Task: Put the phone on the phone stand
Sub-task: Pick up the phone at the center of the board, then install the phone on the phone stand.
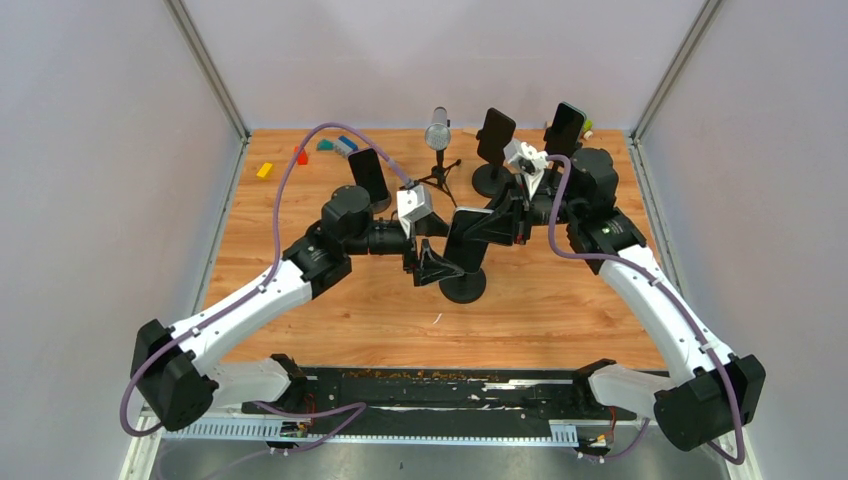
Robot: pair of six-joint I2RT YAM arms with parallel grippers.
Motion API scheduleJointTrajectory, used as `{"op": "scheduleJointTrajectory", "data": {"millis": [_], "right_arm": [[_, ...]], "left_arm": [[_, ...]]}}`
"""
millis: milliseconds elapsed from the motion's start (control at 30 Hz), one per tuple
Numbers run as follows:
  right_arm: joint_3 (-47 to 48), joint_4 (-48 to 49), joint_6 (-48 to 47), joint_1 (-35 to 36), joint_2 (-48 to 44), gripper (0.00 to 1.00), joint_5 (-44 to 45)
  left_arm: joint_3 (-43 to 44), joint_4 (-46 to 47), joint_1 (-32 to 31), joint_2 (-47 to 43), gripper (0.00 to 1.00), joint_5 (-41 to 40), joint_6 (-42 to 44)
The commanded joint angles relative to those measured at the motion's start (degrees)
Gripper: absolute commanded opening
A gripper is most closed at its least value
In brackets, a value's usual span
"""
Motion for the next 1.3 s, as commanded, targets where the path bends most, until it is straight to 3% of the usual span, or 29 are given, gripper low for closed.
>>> {"op": "scheduleJointTrajectory", "data": {"millis": [0,133,300,800,1267], "right_arm": [[0.59,0.64,-3.26,-0.71,-0.84,0.0,-2.98],[0.36,0.45,-4.88,-0.7,0.28,0.0,-5.61],[-0.86,0.29,-10.32,-0.41,2.37,0.0,-9.24],[-2.78,-3.37,-28.95,0.59,11.21,0.0,-12.28],[-6.09,-6.8,-37.65,0.42,9.33,0.0,-9.85]], "left_arm": [[0.21,-4.9,-0.06,-5.17,0.97,-7.8,9.1],[-0.59,-11.3,-0.04,-7.15,0.99,-14.19,16.51],[-1.63,-15.28,0.02,-7.53,0.99,-16.67,21.48],[0.0,-18.36,3.16,-8.71,0.95,-13.97,23.97],[1.01,-17.31,3.99,-5.87,0.94,-12.69,22.82]]}}
